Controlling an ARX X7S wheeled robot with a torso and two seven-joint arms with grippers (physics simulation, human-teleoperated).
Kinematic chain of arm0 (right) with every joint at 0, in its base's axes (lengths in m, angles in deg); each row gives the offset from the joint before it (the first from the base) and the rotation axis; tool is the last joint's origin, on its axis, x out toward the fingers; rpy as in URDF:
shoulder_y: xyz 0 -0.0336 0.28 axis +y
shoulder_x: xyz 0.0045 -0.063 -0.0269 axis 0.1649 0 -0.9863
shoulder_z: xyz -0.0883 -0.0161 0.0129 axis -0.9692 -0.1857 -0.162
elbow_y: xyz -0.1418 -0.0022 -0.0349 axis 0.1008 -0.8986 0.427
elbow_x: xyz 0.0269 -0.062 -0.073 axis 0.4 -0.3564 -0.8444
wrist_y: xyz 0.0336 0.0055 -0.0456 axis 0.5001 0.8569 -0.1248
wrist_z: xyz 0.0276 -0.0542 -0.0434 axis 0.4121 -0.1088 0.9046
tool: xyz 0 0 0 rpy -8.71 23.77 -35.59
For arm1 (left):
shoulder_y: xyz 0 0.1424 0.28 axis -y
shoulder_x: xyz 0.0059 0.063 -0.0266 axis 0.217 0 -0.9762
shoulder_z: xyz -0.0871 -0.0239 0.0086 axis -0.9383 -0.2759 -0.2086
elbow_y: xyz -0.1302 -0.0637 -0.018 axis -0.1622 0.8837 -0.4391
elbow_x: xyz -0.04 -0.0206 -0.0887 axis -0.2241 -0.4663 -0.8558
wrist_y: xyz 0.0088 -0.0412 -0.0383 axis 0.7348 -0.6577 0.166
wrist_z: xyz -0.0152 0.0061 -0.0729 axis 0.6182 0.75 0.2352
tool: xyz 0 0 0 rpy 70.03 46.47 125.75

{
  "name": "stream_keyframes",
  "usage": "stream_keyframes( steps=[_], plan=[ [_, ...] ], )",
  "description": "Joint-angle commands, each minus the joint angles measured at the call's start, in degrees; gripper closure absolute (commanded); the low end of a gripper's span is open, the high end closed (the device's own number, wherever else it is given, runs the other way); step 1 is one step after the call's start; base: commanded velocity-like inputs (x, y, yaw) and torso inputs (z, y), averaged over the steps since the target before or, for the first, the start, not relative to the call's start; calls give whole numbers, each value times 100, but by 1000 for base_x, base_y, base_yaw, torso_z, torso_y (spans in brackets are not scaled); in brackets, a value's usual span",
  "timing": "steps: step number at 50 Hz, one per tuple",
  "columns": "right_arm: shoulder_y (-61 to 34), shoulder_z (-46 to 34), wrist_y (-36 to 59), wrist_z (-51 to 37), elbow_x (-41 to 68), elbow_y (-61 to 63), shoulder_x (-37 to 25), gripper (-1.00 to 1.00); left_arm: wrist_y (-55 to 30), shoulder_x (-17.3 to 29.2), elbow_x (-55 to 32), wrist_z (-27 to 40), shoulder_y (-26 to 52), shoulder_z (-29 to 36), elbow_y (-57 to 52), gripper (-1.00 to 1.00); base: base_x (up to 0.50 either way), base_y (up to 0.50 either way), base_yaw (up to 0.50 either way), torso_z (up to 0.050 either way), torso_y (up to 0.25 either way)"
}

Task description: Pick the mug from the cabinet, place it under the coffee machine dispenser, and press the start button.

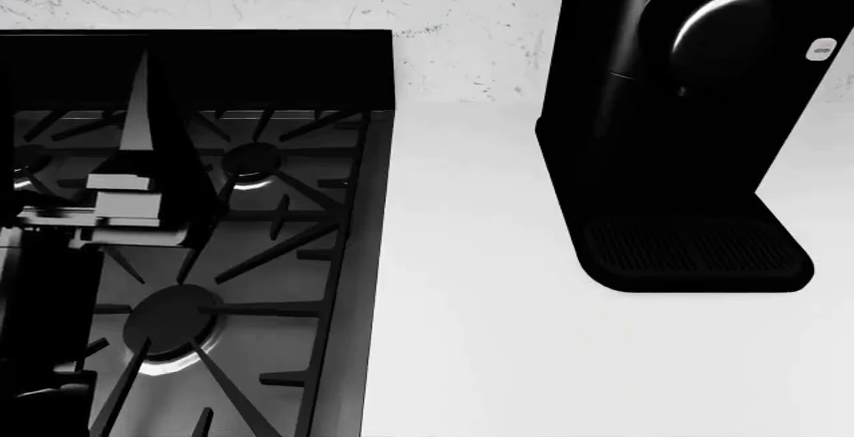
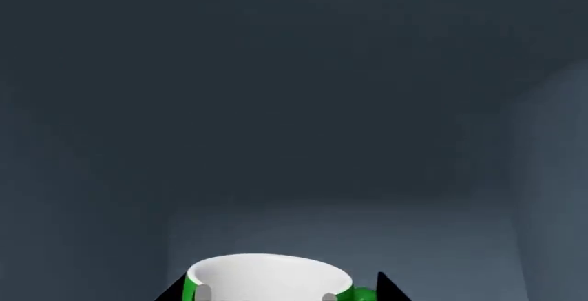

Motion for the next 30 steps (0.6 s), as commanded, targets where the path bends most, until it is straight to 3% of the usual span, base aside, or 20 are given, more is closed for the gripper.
stream_keyframes(
  steps=[1,8,25,30],
  plan=[
    [-164,-117,-606,198,-181,1,-27,100,-27,37,-32,44,54,36,-33,-100,0,0,0,0,0],
    [-192,-175,-618,303,-185,1,-1,100,-9,52,-45,67,45,23,-35,-100,-35,0,0,0,0],
    [-352,-292,-633,429,-159,1,-85,100,37,73,-47,89,25,52,-29,-100,-488,0,0,0,1],
    [-444,-252,-707,561,-143,2,-121,100,38,83,-49,95,29,75,-37,-100,-22,0,0,0,0]
  ],
)
